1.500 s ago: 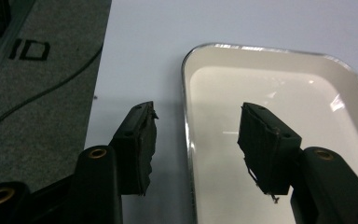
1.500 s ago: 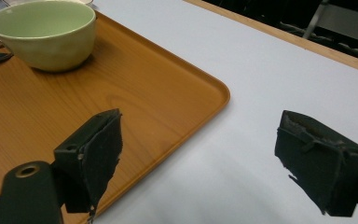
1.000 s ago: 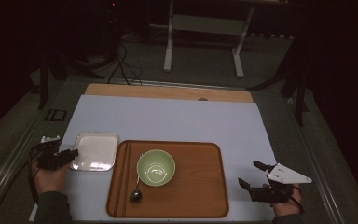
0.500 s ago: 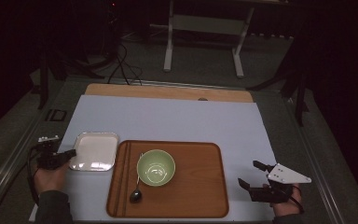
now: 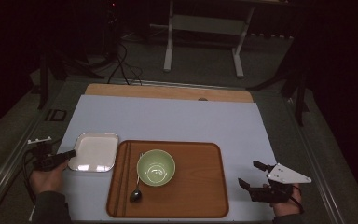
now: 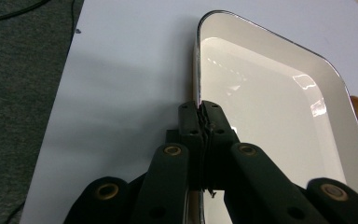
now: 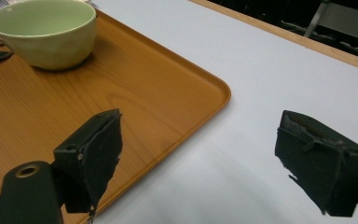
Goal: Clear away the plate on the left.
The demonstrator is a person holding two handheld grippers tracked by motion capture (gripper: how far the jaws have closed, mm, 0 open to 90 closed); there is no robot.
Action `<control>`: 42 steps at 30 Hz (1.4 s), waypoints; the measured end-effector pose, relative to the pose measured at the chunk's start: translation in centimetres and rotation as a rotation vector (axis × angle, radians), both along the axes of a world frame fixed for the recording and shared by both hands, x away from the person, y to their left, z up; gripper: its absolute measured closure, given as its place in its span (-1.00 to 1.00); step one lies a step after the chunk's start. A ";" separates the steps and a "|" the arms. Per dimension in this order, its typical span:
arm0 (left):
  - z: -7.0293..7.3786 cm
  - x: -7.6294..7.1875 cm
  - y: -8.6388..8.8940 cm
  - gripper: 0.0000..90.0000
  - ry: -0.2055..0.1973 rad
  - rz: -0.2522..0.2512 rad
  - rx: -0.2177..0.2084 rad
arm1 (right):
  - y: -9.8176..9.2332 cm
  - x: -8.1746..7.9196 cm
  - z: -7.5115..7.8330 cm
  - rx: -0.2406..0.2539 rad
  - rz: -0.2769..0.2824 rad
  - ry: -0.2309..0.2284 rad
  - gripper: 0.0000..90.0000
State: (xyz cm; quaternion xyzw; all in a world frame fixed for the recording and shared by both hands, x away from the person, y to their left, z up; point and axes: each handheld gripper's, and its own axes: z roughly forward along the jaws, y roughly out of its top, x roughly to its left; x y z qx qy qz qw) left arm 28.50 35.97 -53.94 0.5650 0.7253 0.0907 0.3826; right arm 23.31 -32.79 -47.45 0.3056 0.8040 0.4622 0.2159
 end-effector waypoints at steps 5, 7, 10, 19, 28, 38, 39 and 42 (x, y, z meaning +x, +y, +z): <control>0.4 -0.2 0.1 0.99 -0.024 0.010 -0.028 | 0.0 0.0 0.0 -0.001 0.001 0.000 -0.67; 0.6 -0.3 0.1 0.99 -0.034 0.016 -0.038 | 0.0 0.0 0.0 -0.001 0.000 0.000 -0.67; 0.9 -0.5 0.2 0.99 -0.052 0.018 -0.063 | 0.0 0.0 0.0 -0.001 0.000 0.000 -0.67; 1.6 -0.8 0.2 0.99 -0.088 0.029 -0.102 | 0.0 0.0 0.0 -0.001 -0.001 0.000 -0.67; 3.2 -1.2 -0.1 0.99 -0.154 0.013 -0.136 | -0.1 0.0 0.0 0.003 -0.005 -0.002 -0.67; 4.6 -1.2 -0.9 0.99 -0.203 -0.008 -0.151 | -0.2 0.0 0.0 0.003 -0.004 -0.003 -0.67; 4.7 -1.2 -1.0 0.99 -0.208 -0.010 -0.153 | -0.2 0.0 0.0 0.004 -0.005 -0.003 -0.67; 5.2 -1.2 -1.3 0.99 -0.217 -0.020 -0.140 | -0.2 0.0 0.0 0.005 -0.005 -0.003 -0.67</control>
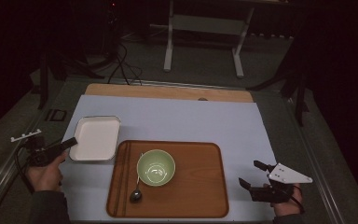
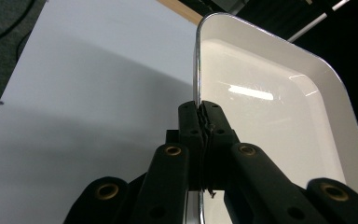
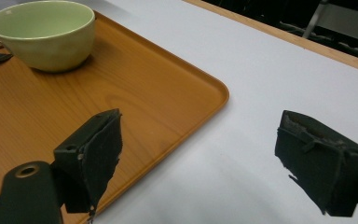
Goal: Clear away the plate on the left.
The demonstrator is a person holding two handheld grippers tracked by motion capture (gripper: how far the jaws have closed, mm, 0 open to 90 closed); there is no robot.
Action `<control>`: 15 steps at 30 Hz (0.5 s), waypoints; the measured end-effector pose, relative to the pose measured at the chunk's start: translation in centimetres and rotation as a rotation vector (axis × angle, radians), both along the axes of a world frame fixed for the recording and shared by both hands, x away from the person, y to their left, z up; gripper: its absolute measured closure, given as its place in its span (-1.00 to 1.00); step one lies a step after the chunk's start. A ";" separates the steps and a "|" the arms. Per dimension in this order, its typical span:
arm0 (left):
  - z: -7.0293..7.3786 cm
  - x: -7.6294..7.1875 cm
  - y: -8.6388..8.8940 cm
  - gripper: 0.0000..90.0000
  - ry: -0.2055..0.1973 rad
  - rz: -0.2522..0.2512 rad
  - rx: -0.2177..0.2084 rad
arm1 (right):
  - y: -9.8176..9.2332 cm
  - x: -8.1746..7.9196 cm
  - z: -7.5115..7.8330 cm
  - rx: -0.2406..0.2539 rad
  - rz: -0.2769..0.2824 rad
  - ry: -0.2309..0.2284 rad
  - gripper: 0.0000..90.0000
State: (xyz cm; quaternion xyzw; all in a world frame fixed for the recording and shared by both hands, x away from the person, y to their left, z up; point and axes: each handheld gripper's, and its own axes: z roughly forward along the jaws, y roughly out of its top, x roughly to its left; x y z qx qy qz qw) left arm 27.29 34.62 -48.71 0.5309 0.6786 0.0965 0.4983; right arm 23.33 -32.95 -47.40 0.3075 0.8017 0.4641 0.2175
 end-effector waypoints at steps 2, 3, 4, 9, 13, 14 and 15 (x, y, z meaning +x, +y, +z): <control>0.4 0.0 -0.3 0.99 -0.005 -0.007 0.009 | 0.1 0.0 0.0 0.001 0.001 0.001 -0.67; 0.5 0.0 -0.3 0.99 -0.008 -0.013 0.009 | 0.1 0.0 0.0 -0.003 0.002 0.001 -0.67; 0.6 0.0 -0.5 0.99 -0.012 -0.013 0.005 | 0.1 0.0 0.0 -0.003 0.002 0.002 -0.67; 1.4 -0.1 -1.5 0.99 -0.025 -0.030 0.010 | -0.1 -0.1 0.0 0.004 -0.003 -0.003 -0.67; 2.1 0.1 -2.4 0.99 -0.028 -0.056 0.030 | -0.2 -0.1 0.1 0.005 -0.007 -0.005 -0.67; 2.4 0.2 -2.7 0.99 -0.032 -0.065 0.032 | -0.2 -0.1 0.1 0.005 -0.007 -0.006 -0.67; 2.5 0.3 -2.8 0.99 -0.035 -0.073 0.033 | -0.2 -0.1 0.1 0.006 -0.008 -0.006 -0.67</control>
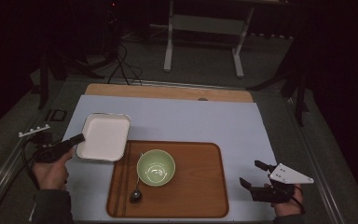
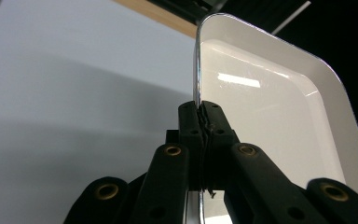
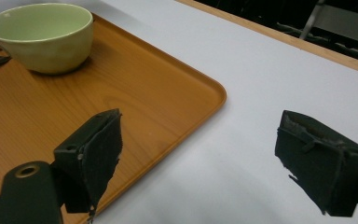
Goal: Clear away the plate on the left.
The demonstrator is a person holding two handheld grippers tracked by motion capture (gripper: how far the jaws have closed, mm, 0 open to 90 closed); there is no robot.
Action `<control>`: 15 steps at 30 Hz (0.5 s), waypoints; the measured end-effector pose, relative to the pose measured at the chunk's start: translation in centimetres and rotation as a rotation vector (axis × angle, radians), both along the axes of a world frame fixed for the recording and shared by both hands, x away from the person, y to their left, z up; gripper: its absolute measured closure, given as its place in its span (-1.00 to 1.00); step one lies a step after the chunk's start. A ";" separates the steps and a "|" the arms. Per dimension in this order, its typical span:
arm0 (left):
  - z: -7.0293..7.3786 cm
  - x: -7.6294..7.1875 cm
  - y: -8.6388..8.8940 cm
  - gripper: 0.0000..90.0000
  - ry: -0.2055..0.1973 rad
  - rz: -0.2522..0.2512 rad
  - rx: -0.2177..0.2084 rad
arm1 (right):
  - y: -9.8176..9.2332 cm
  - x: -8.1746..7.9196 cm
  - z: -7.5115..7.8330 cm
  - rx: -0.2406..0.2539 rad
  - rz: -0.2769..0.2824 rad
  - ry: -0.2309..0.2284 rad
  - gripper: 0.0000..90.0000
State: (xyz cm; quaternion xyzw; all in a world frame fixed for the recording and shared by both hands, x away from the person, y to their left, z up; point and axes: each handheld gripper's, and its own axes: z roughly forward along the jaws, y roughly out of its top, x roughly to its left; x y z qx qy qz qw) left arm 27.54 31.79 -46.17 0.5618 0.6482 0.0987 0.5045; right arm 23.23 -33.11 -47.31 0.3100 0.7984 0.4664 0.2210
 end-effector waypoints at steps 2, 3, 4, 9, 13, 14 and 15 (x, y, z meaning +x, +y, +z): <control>0.7 0.3 -0.5 0.99 -0.006 -0.014 0.011 | 0.0 0.0 0.0 0.000 -0.003 0.000 -0.67; 1.0 0.4 -0.7 0.99 -0.009 -0.020 0.020 | 0.0 0.0 0.0 0.000 -0.004 0.001 -0.67; 1.4 0.6 -0.9 0.99 -0.014 -0.024 0.024 | 0.0 0.1 0.0 0.001 -0.004 0.000 -0.67; 3.2 1.2 -2.3 0.99 -0.030 -0.065 0.074 | 0.0 0.1 0.0 0.001 -0.004 0.001 -0.67; 4.4 1.7 -3.2 0.99 -0.046 -0.088 0.090 | -0.1 0.0 0.0 0.004 -0.005 0.001 -0.67; 4.8 1.9 -3.5 0.99 -0.051 -0.094 0.093 | -0.1 0.0 0.0 0.004 -0.005 0.001 -0.67; 5.1 2.0 -3.7 0.99 -0.055 -0.100 0.097 | -0.1 0.0 0.0 0.006 -0.006 0.002 -0.67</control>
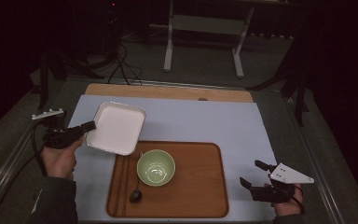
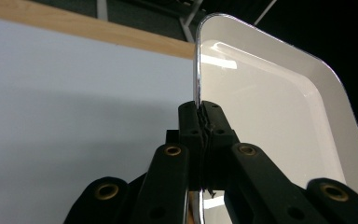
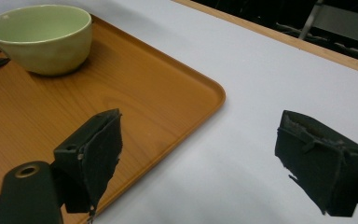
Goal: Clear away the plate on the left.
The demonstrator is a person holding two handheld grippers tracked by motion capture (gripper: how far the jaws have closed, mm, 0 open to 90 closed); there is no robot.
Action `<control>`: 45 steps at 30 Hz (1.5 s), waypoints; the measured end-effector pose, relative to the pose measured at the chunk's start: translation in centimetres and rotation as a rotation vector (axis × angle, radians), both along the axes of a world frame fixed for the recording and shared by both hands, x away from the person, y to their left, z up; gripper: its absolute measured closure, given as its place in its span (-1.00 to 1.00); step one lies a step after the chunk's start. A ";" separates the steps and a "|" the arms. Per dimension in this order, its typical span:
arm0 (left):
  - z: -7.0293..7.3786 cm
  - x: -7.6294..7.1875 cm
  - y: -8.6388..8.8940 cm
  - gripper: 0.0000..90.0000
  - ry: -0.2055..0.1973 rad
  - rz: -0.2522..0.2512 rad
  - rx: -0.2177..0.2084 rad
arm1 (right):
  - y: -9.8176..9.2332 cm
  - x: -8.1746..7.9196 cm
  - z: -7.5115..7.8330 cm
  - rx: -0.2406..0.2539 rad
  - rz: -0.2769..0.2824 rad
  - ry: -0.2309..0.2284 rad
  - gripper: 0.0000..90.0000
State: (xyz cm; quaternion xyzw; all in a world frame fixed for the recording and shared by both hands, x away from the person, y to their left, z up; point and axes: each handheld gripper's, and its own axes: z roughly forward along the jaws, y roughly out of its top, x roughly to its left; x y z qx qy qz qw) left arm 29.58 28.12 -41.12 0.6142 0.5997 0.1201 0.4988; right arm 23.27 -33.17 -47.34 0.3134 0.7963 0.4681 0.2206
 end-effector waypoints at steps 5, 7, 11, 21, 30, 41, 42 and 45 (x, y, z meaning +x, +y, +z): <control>0.8 0.7 -0.9 0.99 -0.011 -0.024 0.008 | 0.0 0.0 0.0 0.000 0.001 -0.001 -0.67; 1.0 0.9 -1.1 0.99 -0.011 -0.036 0.010 | 0.0 0.0 0.0 0.001 0.002 -0.001 -0.67; 1.2 1.3 -1.7 0.99 -0.015 -0.052 0.009 | 0.0 0.0 0.0 0.002 0.001 0.001 -0.67; 1.8 2.1 -3.3 0.99 -0.021 -0.096 0.025 | -0.1 0.1 0.0 0.002 0.001 -0.001 -0.67; 2.3 2.7 -4.5 0.99 -0.034 -0.128 0.030 | -0.1 0.0 0.0 0.004 -0.001 -0.001 -0.67; 2.4 3.8 -6.5 0.99 -0.029 -0.166 0.060 | -0.1 0.0 0.0 0.005 -0.005 -0.002 -0.67; 2.5 3.8 -6.7 0.99 -0.029 -0.169 0.064 | -0.2 0.0 0.0 0.004 -0.005 -0.003 -0.67; 2.6 4.1 -7.3 0.99 -0.029 -0.180 0.072 | -0.2 0.0 0.0 0.005 -0.006 -0.002 -0.67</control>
